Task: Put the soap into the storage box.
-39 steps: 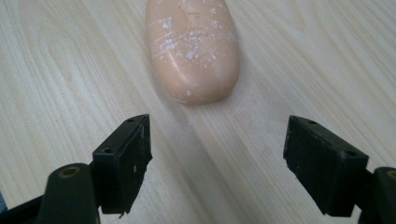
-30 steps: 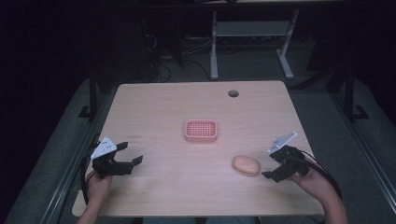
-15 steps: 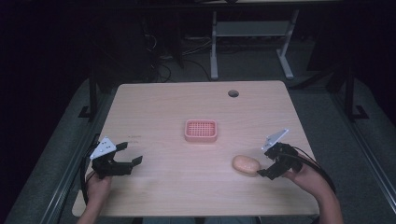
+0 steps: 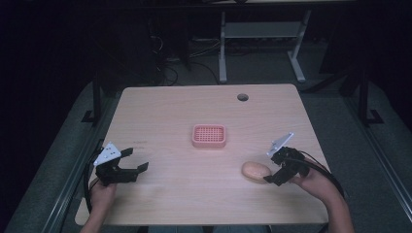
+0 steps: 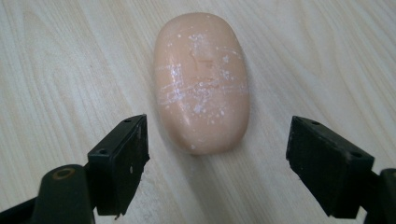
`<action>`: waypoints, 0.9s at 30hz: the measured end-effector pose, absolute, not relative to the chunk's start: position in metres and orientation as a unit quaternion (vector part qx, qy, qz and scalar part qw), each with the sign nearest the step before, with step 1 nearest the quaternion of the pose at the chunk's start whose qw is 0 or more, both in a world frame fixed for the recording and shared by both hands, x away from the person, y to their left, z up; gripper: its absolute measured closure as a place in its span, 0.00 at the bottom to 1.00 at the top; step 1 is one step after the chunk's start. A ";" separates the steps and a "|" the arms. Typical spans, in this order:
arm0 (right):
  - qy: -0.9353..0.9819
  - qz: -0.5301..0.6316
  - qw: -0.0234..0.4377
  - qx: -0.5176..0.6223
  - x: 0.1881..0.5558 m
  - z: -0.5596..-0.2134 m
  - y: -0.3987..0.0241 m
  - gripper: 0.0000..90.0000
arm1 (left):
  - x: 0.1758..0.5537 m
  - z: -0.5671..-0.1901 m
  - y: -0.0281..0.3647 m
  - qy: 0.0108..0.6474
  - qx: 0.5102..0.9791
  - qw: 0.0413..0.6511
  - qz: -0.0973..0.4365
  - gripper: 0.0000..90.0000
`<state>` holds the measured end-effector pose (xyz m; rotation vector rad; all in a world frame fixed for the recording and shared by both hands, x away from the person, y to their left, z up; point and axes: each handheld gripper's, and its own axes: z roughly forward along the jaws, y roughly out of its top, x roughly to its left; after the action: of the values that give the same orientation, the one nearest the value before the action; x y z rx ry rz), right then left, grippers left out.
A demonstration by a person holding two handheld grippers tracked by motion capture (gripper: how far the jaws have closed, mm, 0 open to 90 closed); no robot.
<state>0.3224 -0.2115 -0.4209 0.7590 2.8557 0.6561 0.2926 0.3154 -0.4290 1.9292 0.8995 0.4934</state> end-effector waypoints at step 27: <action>0.961 0.172 0.040 0.212 0.337 -0.433 -0.174 0.22 | 0.293 -0.429 0.314 0.361 0.786 0.460 0.200 0.16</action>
<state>0.3366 -0.1741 -0.4333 0.6501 2.9456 0.5286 0.2929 0.3140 -0.4292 1.9355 0.8896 0.4934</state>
